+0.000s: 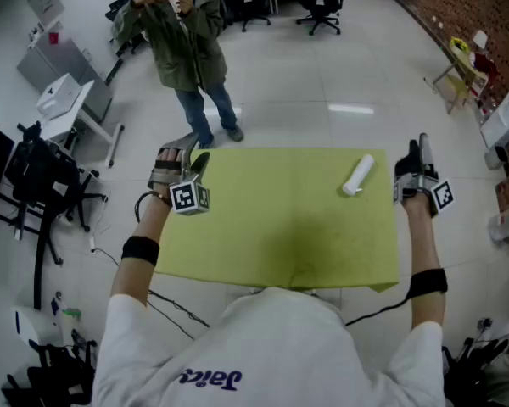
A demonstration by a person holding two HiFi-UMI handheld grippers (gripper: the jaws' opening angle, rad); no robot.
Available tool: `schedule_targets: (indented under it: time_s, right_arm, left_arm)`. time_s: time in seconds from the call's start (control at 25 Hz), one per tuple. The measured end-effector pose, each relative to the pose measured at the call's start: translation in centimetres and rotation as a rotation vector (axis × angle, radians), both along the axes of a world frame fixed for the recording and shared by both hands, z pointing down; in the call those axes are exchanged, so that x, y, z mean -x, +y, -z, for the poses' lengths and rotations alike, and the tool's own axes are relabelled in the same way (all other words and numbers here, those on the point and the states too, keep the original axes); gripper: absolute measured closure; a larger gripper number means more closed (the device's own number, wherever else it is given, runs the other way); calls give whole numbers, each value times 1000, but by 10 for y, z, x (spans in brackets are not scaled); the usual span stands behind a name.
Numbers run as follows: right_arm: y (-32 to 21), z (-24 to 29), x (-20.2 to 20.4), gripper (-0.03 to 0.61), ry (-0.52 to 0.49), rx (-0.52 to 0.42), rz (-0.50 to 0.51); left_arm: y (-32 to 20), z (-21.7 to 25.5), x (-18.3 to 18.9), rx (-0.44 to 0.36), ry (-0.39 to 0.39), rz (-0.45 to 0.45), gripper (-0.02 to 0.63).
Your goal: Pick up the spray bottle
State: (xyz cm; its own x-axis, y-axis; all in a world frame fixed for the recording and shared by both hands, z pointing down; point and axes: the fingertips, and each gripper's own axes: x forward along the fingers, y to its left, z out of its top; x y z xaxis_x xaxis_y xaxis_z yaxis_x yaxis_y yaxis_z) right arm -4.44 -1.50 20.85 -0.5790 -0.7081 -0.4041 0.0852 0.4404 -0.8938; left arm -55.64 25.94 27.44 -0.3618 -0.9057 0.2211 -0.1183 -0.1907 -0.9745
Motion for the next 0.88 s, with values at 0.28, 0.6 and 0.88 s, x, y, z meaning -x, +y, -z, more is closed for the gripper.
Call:
schedule_targets:
  time_s: [0.28,0.6,0.88]
  right_arm:
    - [3,5,-12,253,6,-27,1]
    - [18,-12,-46,253,27,-17,-20]
    - [29,-29,-61,253,98,-24,-32]
  left_arm:
    - [-33,5,-35,-3,94,-98,281]
    - [-84,5,-89,55,290,-228,281]
    - [-133,-5,-144,137,472,-363,281]
